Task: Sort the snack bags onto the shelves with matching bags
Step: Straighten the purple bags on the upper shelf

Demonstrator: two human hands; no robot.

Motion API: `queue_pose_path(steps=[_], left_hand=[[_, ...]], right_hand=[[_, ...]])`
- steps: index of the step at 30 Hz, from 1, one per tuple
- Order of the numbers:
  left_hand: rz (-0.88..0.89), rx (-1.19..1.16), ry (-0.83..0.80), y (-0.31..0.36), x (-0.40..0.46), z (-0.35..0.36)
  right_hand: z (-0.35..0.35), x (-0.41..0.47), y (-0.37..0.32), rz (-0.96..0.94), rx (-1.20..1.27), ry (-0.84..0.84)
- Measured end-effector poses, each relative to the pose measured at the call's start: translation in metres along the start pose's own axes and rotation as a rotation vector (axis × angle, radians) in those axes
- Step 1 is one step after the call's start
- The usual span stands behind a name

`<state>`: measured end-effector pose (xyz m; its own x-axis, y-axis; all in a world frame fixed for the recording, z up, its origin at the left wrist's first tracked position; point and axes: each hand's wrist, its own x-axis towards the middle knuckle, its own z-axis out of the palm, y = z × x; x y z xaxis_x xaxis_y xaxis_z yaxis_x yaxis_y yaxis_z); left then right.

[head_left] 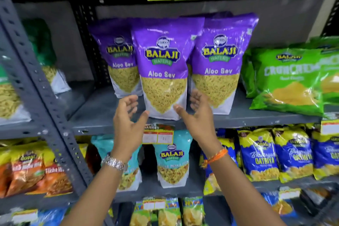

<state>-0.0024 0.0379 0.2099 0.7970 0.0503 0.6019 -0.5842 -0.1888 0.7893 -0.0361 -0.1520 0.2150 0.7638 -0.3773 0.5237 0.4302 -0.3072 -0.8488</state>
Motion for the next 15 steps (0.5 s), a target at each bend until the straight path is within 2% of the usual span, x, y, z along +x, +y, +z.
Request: queue_pose_path(steps=[3, 5, 7, 9, 11, 15], left_hand=[[-0.16, -0.008, -0.105, -0.001, 0.041, 0.006], [-0.251, -0.118, -0.214, -0.002, 0.059, 0.009], [-0.289, -0.272, -0.332, -0.001, 0.071, 0.013], [-0.26, -0.308, -0.425, 0.001, 0.074, 0.014], [-0.237, -0.301, -0.447, 0.001, 0.073, 0.013], [-0.234, -0.282, -0.378, -0.001, 0.071, 0.003]], right_hand=[[0.013, 0.017, -0.006, -0.066, -0.077, -0.075], [0.019, 0.024, -0.009, -0.051, -0.084, -0.079], [0.022, 0.029, -0.009, -0.028, -0.063, -0.061], [0.024, 0.031, -0.009, 0.007, -0.032, -0.056], [0.024, 0.033, -0.008, 0.04, -0.007, -0.062], [0.028, 0.036, -0.007, 0.066, 0.03, -0.109]])
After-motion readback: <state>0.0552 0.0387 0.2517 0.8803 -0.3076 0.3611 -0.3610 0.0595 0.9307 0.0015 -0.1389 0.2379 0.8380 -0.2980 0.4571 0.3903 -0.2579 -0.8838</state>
